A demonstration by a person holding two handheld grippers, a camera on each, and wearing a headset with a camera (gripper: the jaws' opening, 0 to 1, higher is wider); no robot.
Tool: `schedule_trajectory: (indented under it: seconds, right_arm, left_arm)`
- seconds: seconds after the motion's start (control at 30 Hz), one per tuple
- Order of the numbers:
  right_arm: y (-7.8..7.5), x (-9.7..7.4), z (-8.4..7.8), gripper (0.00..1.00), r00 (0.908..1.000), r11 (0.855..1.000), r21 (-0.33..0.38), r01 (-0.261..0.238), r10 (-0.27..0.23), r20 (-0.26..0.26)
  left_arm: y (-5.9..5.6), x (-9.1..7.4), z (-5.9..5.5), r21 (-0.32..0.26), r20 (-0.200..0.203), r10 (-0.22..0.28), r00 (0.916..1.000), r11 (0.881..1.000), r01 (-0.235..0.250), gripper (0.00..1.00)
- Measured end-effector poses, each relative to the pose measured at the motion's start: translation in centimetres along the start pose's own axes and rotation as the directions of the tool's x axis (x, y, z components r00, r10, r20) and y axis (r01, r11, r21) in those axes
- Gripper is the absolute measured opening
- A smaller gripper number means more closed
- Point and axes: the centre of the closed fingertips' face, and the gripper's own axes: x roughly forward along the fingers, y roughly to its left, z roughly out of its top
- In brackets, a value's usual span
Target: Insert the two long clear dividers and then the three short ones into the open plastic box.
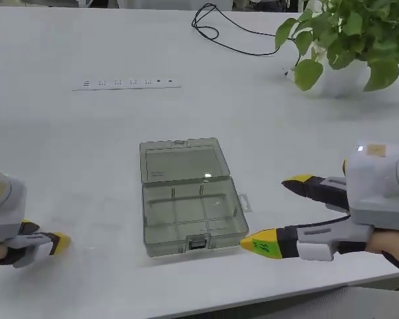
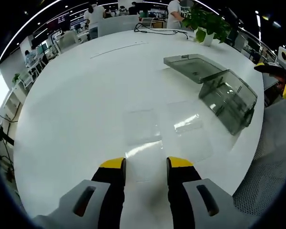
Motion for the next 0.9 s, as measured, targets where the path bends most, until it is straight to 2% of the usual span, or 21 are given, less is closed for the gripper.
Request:
schedule_trajectory:
  seconds: [0.23,0.43,0.5,0.53,0.73,0.9]
  right_arm:
    - [0.27,0.15,-0.31,0.89,0.9998,1.0,-0.004,0.005,-0.005,-0.019]
    - [0.4,0.07,-0.16,0.88,0.9999,1.0,0.004,0.006,-0.006,-0.015]
    - [0.44,0.06,-0.15,0.88,0.9999,1.0,0.006,0.005,-0.005,-0.016]
    - [0.47,0.06,-0.13,0.88,0.9999,1.0,0.009,0.004,-0.004,-0.016]
    - [0.05,0.02,-0.02,0.87,0.9999,0.999,0.04,0.015,-0.015,-0.006]
    - [0.0,0.04,0.19,0.83,0.9997,0.998,0.065,0.026,-0.026,0.0]
  left_arm:
    - [0.0,-0.18,-0.02,-0.012,-0.022,0.008,0.9997,1.0,-0.009,0.32]
    - [0.01,-0.29,-0.02,-0.022,-0.03,0.009,0.9995,1.0,-0.009,0.32]
    - [0.11,-0.44,0.26,-0.037,-0.019,0.008,0.9998,0.999,-0.008,0.3]
    - [0.01,-0.51,0.19,-0.064,-0.022,-0.004,0.9998,0.998,0.002,0.3]
    - [-0.01,-0.62,0.24,-0.072,-0.014,-0.002,0.9999,0.997,0.001,0.3]
    - [-0.11,-0.95,0.33,-0.112,0.009,-0.001,1.0,0.994,0.002,0.3]
